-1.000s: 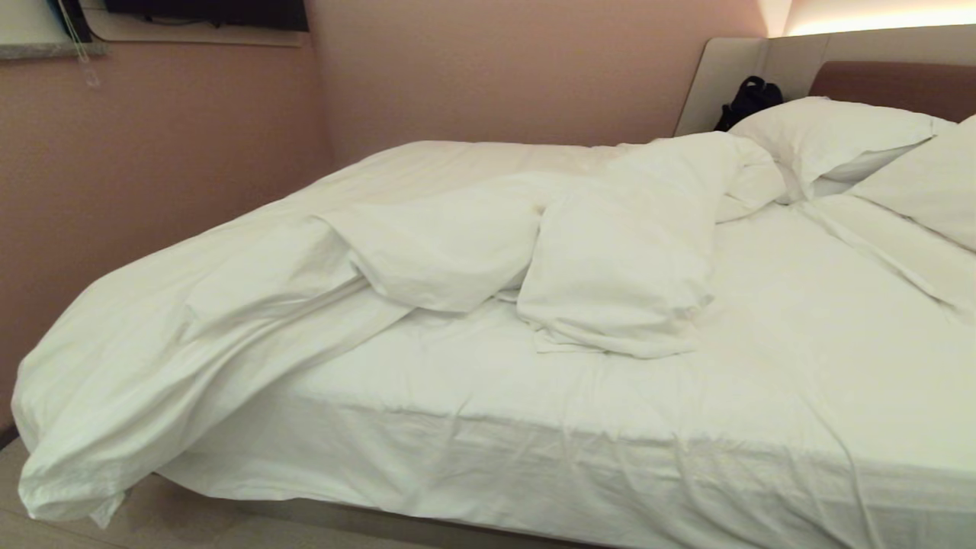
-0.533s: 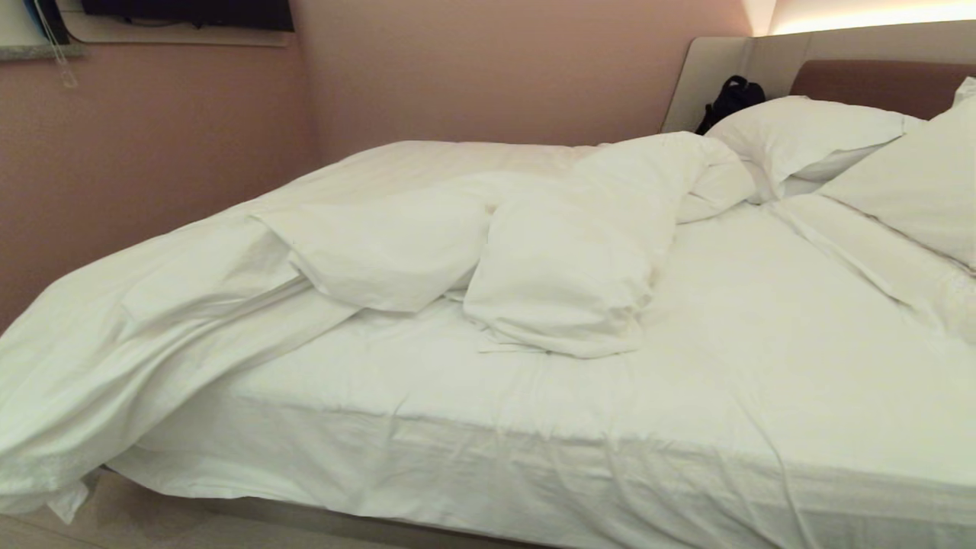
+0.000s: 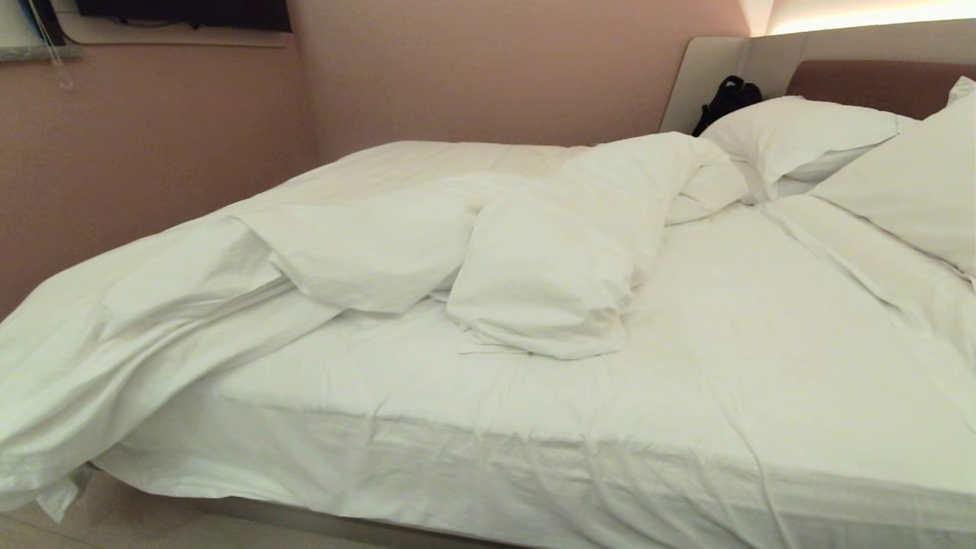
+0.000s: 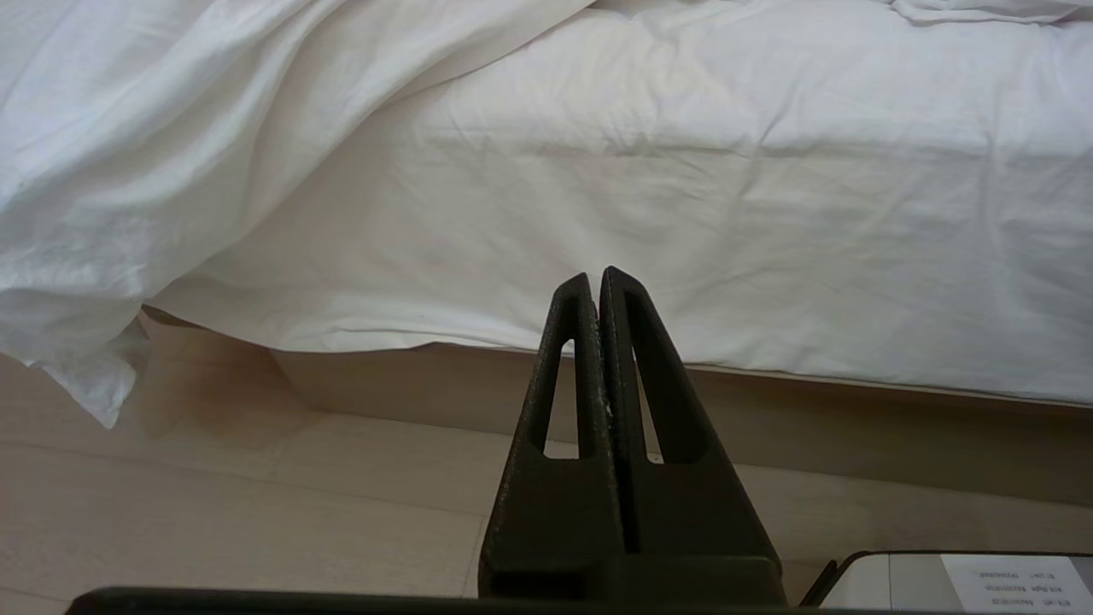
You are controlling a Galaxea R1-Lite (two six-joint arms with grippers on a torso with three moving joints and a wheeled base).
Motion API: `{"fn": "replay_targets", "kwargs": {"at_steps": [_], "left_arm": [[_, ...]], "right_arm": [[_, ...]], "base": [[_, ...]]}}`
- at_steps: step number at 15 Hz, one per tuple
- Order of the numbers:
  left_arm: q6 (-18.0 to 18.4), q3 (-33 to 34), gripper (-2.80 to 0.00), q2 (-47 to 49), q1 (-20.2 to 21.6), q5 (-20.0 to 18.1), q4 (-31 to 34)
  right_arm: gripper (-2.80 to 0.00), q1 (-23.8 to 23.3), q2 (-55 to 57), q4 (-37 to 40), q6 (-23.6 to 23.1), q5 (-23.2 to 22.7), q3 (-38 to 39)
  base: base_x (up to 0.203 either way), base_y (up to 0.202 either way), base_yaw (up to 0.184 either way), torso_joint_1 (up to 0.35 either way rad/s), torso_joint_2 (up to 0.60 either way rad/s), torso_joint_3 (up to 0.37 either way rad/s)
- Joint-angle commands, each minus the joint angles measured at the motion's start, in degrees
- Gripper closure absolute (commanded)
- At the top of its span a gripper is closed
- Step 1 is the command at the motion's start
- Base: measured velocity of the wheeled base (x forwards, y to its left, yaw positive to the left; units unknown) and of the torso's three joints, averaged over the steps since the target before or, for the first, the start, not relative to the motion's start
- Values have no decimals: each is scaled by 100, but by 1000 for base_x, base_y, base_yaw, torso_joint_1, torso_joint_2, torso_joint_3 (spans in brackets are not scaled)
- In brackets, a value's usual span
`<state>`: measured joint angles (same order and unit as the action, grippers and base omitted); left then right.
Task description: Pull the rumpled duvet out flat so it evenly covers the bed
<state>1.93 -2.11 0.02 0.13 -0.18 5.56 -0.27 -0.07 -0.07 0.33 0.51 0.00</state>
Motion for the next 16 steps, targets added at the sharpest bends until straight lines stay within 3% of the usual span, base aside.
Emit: {"fn": "replay_targets", "kwargs": {"at_steps": [1,16], "left_arm": [[1,0,0,-2,4,1,-2],[1,0,0,-2,4,1,-2]], "right_arm": [[0,0,7,-1,11,2,0],[0,0,7,-1,2,2,0]], "base": [[0,0,0,0,0,0],[0,0,0,0,0,0]]}}
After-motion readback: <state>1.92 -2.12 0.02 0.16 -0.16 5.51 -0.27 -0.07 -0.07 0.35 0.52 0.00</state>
